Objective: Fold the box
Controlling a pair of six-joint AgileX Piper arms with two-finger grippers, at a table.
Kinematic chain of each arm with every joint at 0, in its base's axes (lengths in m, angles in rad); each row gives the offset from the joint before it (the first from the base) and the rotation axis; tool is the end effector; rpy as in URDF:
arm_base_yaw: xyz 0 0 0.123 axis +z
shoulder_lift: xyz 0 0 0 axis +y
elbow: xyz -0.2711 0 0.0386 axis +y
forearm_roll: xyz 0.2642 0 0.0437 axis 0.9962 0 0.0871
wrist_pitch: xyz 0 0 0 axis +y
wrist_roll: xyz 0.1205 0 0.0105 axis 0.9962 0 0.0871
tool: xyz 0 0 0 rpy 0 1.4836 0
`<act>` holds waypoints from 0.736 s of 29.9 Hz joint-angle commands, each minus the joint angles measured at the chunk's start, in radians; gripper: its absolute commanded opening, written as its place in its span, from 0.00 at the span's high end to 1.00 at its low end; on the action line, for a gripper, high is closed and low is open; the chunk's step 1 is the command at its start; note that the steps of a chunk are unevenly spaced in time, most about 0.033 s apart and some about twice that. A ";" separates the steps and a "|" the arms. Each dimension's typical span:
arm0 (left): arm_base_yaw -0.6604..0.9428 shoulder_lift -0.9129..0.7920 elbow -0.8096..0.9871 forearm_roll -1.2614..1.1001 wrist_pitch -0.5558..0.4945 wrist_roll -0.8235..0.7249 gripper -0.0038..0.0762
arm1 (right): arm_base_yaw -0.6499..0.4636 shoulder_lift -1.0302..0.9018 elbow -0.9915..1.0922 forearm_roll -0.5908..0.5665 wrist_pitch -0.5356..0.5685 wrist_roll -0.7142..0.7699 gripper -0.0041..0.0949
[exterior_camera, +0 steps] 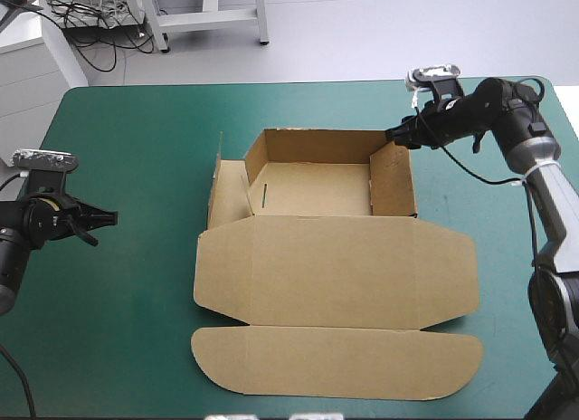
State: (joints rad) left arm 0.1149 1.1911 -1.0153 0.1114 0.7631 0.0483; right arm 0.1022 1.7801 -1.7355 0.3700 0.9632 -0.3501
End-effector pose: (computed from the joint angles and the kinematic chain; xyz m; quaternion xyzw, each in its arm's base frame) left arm 0.2799 0.0417 0.2954 -0.0070 0.9349 0.0786 0.3460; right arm 0.4270 0.0799 0.3225 -0.1589 0.9192 0.1365 0.3334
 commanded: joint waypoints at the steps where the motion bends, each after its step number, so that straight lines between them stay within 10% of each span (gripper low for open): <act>1: 0.002 -0.001 -0.025 0.003 -0.037 -0.006 0.96 | -0.003 -0.053 -0.140 0.003 0.048 -0.011 0.51; 7: 0.004 0.044 -0.025 0.021 -0.032 -0.027 0.96 | -0.003 -0.053 -0.245 -0.091 0.288 0.097 0.51; 22: 0.004 0.083 -0.025 -0.015 -0.030 -0.048 0.96 | -0.003 0.041 -0.100 -0.109 0.270 0.191 0.51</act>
State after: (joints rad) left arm 0.1160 1.2998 -1.0153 0.1011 0.7674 0.0109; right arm 0.1022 1.8372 -1.8201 0.2401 1.2436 -0.1745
